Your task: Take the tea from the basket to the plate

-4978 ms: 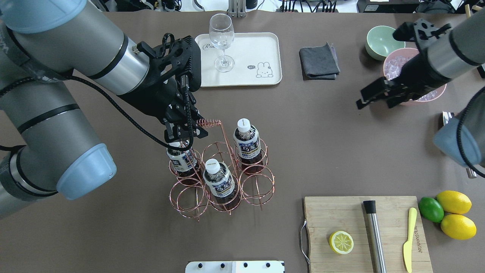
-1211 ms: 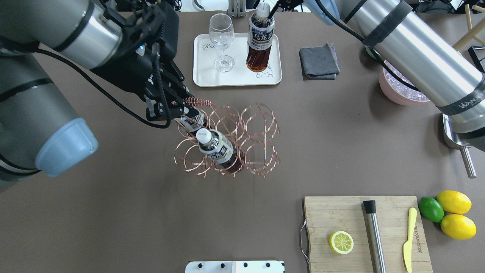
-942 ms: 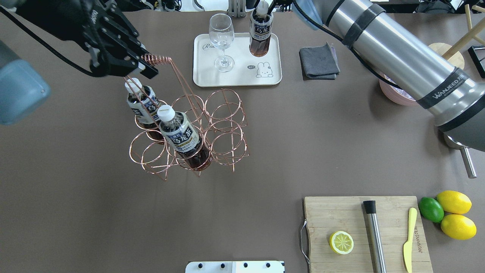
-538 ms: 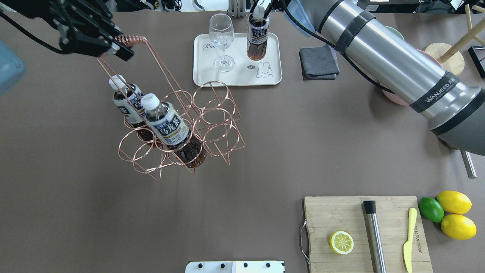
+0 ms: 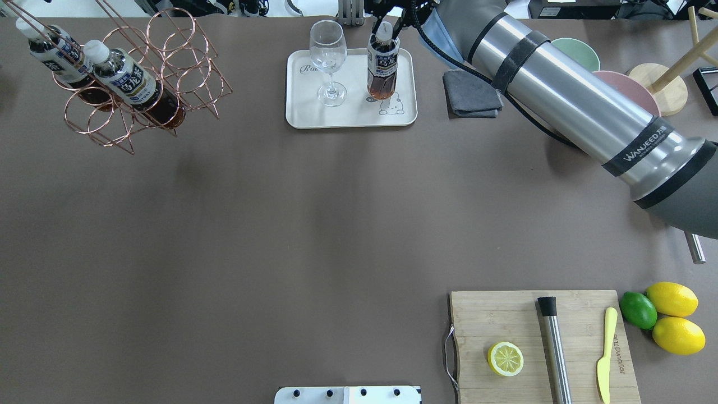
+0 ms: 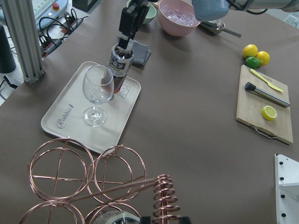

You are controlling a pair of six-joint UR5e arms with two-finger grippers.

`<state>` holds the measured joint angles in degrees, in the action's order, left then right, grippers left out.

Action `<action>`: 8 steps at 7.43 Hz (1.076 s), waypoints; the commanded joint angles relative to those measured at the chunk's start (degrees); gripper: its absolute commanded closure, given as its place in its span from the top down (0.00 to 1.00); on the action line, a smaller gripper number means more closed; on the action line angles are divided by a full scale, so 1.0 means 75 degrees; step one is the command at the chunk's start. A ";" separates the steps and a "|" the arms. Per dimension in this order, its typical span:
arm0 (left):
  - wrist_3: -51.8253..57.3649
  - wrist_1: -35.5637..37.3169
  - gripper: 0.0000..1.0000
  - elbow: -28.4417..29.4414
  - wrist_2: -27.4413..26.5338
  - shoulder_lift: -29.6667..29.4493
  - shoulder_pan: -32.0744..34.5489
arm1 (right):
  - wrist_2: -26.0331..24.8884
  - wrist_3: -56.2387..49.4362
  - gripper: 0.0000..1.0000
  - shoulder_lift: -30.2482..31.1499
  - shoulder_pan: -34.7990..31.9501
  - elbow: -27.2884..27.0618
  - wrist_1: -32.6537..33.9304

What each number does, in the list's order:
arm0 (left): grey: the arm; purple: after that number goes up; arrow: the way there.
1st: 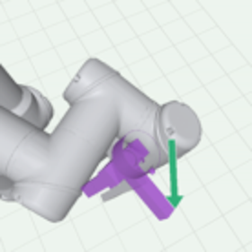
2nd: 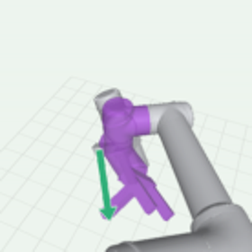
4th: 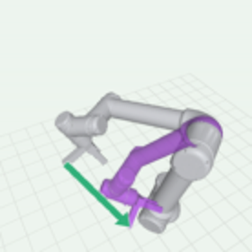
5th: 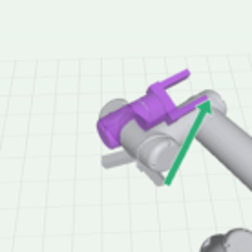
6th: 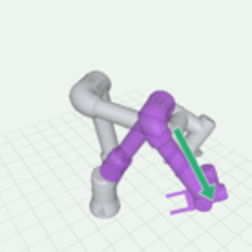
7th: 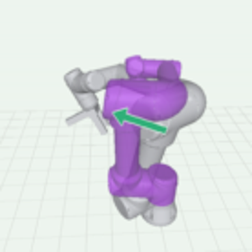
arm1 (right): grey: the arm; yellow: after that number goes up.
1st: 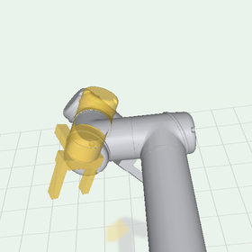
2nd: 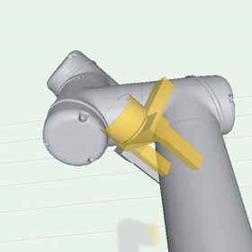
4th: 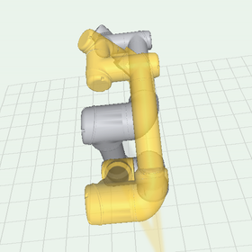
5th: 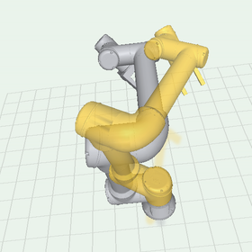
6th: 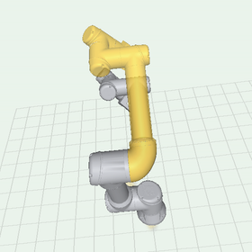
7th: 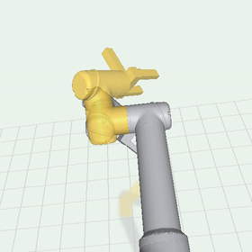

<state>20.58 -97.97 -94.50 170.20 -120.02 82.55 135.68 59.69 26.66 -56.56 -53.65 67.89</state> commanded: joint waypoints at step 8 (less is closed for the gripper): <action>0.3778 0.0242 0.00 0.1655 -0.2264 0.0334 0.0466 | 0.0660 -0.2403 1.00 0.1524 -0.0872 -0.3675 0.4101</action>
<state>42.02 -96.23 -82.84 157.22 -117.55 85.59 140.63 46.09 31.75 -60.76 -69.33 88.74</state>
